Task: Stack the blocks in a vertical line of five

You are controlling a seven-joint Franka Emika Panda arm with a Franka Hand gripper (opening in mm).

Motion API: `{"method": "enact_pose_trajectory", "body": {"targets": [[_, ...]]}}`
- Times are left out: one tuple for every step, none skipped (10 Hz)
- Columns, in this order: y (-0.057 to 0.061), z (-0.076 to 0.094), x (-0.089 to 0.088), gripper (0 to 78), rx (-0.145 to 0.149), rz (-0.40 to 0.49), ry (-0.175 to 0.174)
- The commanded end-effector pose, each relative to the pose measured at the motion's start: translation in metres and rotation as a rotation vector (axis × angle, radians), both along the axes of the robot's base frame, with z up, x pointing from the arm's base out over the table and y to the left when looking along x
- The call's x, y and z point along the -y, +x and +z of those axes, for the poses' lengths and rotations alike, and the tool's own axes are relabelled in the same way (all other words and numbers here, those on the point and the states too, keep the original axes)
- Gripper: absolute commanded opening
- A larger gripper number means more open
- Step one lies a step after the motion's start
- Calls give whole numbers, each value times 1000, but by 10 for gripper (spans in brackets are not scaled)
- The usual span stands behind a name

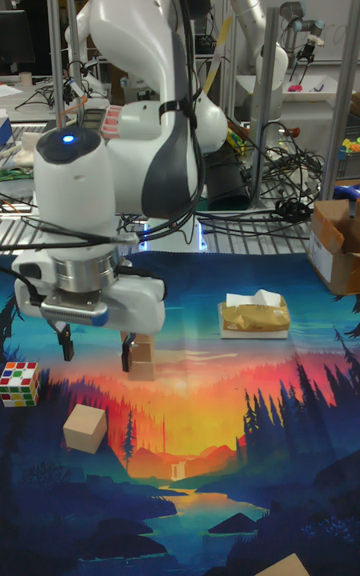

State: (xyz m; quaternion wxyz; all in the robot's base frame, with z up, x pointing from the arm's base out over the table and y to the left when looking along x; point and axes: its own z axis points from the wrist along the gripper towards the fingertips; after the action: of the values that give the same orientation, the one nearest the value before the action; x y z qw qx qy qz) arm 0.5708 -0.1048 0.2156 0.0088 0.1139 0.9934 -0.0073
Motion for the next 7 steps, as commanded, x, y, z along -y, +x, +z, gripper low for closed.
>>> {"method": "enact_pose_trajectory", "body": {"targets": [[5, -10, 9, 775, 2, -11, 8], [5, -10, 9, 775, 2, -13, 7], [5, -10, 9, 775, 2, -19, 8], [5, -10, 9, 775, 1, -21, 9], [5, -10, 9, 775, 2, -24, 8], [5, -10, 9, 775, 2, -25, 9], [5, -10, 9, 775, 2, -24, 11]]}}
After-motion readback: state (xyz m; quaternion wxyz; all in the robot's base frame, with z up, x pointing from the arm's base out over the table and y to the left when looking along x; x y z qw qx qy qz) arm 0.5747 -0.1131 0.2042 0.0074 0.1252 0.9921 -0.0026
